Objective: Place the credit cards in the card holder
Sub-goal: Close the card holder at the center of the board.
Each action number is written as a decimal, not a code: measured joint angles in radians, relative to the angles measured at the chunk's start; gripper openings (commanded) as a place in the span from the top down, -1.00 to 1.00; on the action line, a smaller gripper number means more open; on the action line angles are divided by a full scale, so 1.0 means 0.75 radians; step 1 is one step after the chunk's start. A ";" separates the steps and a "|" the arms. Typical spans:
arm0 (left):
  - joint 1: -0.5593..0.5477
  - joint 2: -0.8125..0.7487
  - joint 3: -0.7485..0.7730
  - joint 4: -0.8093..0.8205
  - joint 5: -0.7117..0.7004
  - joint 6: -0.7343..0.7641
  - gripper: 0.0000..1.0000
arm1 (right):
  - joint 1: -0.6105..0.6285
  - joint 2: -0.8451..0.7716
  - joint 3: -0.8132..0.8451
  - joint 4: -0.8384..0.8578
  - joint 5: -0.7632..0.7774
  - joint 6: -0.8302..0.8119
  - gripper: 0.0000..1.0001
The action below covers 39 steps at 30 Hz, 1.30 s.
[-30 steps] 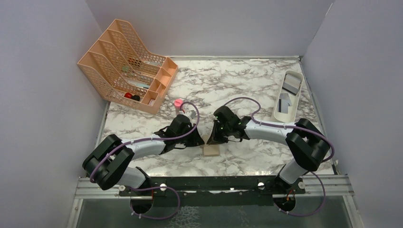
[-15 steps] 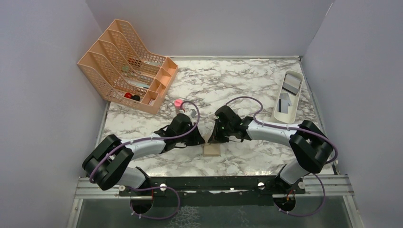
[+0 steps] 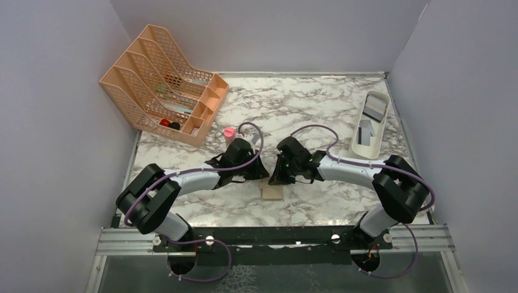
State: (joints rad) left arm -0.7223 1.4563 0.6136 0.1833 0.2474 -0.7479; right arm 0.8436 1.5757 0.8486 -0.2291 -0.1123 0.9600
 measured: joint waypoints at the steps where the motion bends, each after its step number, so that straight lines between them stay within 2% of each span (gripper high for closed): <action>1: 0.000 0.027 0.000 0.006 0.005 0.001 0.85 | 0.000 0.000 0.000 -0.001 0.001 0.000 0.98; 5: 0.000 0.084 -0.001 0.005 0.009 0.003 0.85 | 0.000 0.000 0.000 -0.002 0.005 0.001 0.99; 39: 0.000 0.085 -0.013 0.024 0.009 0.017 0.84 | 0.001 0.000 -0.044 0.015 0.017 0.026 0.98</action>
State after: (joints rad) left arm -0.7223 1.5200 0.6037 0.2012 0.2539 -0.7353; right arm 0.8444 1.5757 0.8158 -0.2176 -0.0998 0.9798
